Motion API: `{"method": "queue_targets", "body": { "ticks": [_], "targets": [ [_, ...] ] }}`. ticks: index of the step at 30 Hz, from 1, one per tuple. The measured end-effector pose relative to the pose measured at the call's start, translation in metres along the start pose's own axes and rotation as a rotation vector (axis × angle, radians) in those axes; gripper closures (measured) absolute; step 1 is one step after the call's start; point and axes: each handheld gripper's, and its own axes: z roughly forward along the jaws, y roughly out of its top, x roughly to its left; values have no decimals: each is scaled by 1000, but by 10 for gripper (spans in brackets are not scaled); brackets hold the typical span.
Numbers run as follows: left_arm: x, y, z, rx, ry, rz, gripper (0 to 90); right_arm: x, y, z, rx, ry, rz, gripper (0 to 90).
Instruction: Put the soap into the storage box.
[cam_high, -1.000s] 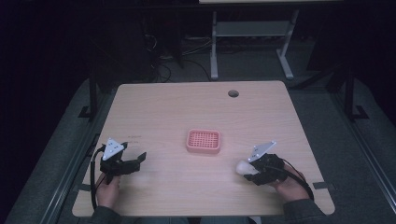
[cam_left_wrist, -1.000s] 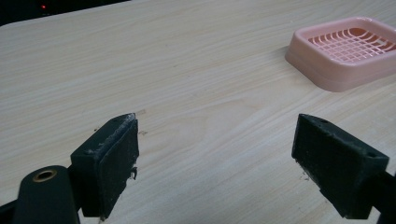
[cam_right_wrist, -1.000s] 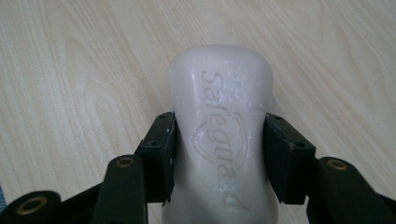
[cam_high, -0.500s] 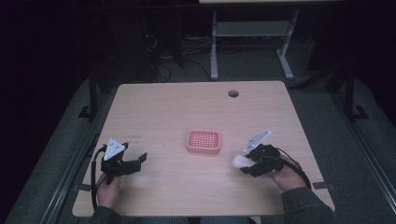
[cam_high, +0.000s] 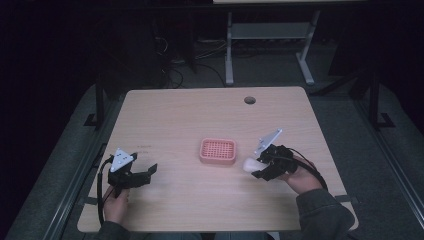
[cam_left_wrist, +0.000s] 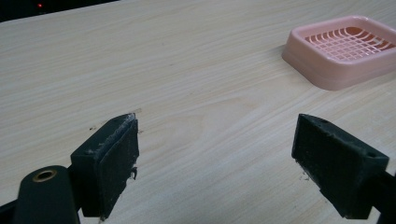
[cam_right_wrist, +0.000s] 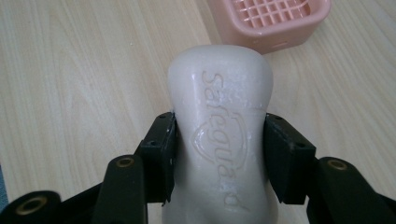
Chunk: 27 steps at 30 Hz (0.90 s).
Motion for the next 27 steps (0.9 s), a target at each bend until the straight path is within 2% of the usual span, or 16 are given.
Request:
{"method": "queue_targets", "body": {
  "ticks": [11,16,24,27],
  "targets": [
    [1,0,-1,1,4,-8,144,-10,22,4,1,19,-24,487],
    [0,0,0,5,4,-6,144,-12,28,5,4,19,-39,487],
    [0,0,0,3,6,-8,144,-18,34,5,-19,30,-34,487],
    [0,0,0,4,4,-3,144,-19,37,6,-9,23,-38,487]
  ]
}}
